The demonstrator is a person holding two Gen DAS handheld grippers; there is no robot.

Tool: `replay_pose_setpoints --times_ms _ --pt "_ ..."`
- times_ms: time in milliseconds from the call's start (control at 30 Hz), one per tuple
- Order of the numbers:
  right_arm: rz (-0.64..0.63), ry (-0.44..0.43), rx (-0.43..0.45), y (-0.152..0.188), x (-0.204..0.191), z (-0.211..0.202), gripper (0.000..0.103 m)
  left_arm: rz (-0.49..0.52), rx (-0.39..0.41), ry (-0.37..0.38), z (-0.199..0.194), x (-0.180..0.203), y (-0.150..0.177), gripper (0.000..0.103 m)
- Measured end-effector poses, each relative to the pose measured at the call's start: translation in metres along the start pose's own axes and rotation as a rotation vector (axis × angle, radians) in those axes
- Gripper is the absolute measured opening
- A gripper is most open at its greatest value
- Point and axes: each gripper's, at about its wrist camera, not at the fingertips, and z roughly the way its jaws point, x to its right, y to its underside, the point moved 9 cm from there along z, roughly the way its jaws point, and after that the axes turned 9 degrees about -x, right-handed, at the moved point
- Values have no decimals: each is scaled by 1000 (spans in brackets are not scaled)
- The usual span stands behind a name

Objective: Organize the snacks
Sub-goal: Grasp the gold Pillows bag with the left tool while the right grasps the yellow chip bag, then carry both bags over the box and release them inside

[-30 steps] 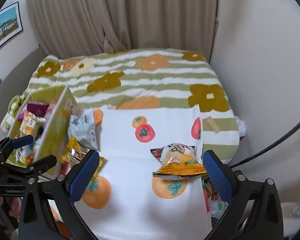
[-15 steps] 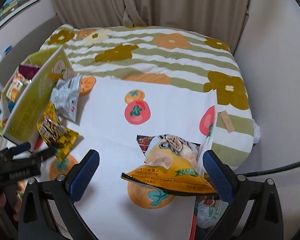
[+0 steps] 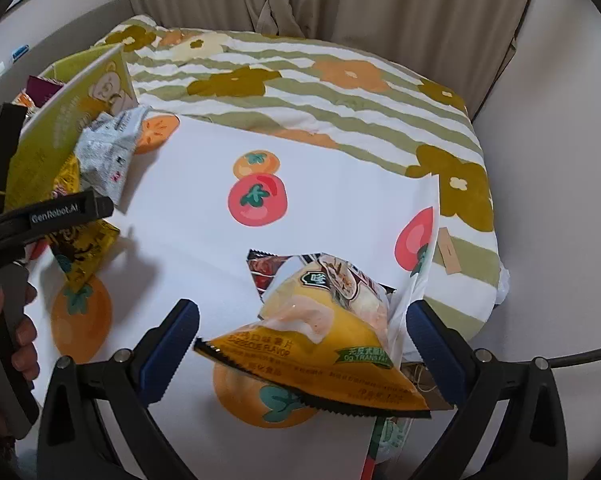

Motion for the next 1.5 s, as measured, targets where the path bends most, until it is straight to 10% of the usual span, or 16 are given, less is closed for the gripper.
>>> replay_pose_setpoints --times_ms 233,733,1067,1500 --pt "7 -7 -13 -5 4 12 103 47 -17 -16 9 -3 2 57" --pt "106 -44 -46 -6 13 31 103 173 -9 14 -3 1 15 54" --pt "126 -59 -42 -5 16 35 66 259 34 22 -28 11 21 54" --pt "156 -112 108 -40 -7 -36 65 369 127 142 -115 24 1 54"
